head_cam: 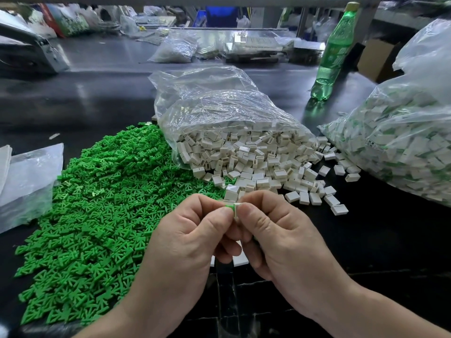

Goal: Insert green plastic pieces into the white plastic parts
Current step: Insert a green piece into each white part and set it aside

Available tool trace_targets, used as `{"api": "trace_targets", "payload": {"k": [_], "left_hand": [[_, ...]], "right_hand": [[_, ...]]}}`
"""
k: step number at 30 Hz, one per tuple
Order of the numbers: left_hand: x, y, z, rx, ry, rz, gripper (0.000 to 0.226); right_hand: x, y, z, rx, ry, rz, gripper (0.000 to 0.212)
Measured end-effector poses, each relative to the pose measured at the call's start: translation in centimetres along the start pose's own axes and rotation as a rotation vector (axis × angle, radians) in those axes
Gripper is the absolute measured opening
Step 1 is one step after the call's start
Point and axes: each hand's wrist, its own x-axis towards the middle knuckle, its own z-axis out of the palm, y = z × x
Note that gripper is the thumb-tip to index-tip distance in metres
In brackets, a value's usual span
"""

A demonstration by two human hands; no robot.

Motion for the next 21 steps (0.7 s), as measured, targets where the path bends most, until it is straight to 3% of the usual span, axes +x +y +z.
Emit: {"api": "trace_targets", "payload": {"k": [6, 8, 11, 13, 16, 21], "left_hand": [[0.1, 0.4, -1.0, 0.225, -0.049, 0.084, 0.02], [0.4, 0.6, -1.6, 0.308, -0.02, 0.164, 0.035], [0.2, 0.6, -1.1, -0.006, -0.053, 0.078, 0.066], [-0.5, 0.8, 0.1, -0.06, -0.123, -0.034, 0.078], [-0.8, 0.0, 1.1, 0.064, -0.064, 0.056, 0.072], [-0.9, 0.3, 1.7, 0.047, 0.025, 0.218, 0.068]], "right_hand": [[-0.1, -0.3, 0.2, -0.048, -0.011, 0.046, 0.019], [-0.3, -0.7, 0.3, -0.007, -0.068, 0.098, 0.018], [-0.8, -0.8, 1.3, -0.023, -0.187, 0.188, 0.017], [-1.3, -0.6, 2.1, -0.077, -0.248, 0.224, 0.017], [-1.6, -0.4, 2.6, -0.154, -0.251, 0.248, 0.024], [-1.7, 0.0, 2.6, -0.096, -0.247, 0.241, 0.027]]}}
